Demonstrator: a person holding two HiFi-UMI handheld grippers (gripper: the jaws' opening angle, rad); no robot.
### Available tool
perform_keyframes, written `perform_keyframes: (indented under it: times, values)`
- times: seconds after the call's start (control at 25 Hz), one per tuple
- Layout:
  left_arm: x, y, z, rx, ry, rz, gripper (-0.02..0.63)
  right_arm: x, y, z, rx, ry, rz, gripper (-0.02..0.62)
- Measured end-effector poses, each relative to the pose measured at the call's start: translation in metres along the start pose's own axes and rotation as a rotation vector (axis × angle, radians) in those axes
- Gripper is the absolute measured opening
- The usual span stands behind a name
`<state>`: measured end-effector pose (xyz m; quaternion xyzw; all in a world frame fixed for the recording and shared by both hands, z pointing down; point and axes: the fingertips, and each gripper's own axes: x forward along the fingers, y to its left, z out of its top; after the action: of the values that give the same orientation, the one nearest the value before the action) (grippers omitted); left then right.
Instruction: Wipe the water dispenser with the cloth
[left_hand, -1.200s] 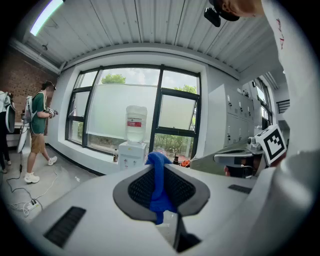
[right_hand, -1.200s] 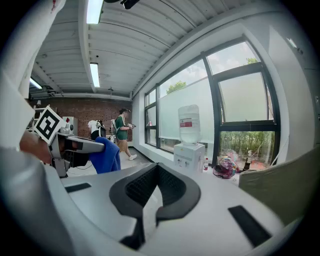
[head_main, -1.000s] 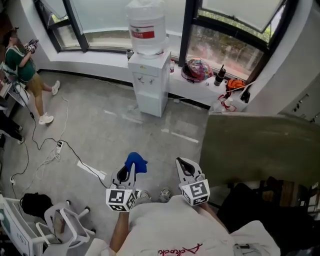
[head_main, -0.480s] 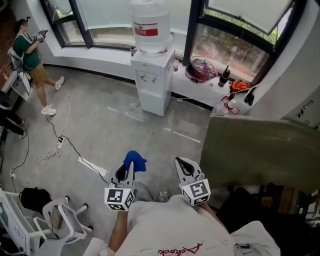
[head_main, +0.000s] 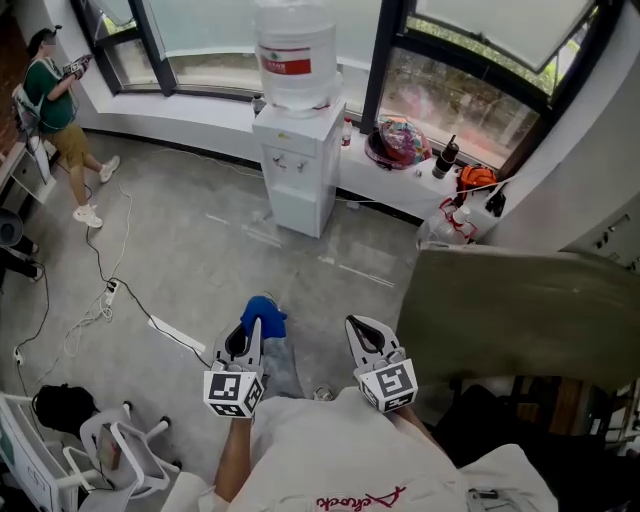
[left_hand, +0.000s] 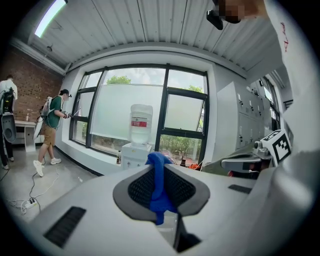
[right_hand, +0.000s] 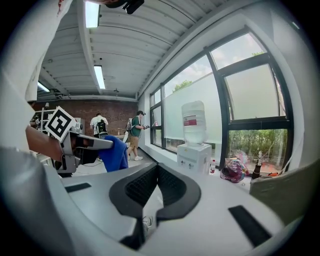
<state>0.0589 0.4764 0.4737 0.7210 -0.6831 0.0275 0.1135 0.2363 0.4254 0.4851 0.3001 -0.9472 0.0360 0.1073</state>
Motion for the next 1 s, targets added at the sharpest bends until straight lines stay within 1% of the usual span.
perform_keyframes:
  times: [0.2,0.4,0.64,0.72,0.84,1.0]
  values:
    - [0.046,0.026,0.003,-0.005,-0.002,-0.019,0.051,0.044,-0.024,0.001,0.001,0.010,-0.018,0.014]
    - [0.111,0.072,0.007,-0.021,0.001,-0.043,0.051,0.114,-0.045,0.004,0.011,0.030,-0.038,0.015]
    - [0.189,0.130,0.050,-0.019,0.006,-0.077,0.051,0.212,-0.071,0.051,0.004,0.027,-0.027,0.014]
    - [0.216,0.152,0.061,-0.020,0.009,-0.084,0.051,0.245,-0.081,0.063,0.016,0.026,-0.030,0.014]
    - [0.253,0.180,0.074,-0.019,0.015,-0.100,0.051,0.291,-0.093,0.078,0.036,0.028,-0.023,0.014]
    - [0.299,0.218,0.086,-0.021,0.034,-0.110,0.051,0.350,-0.105,0.094,0.031,0.040,-0.009,0.014]
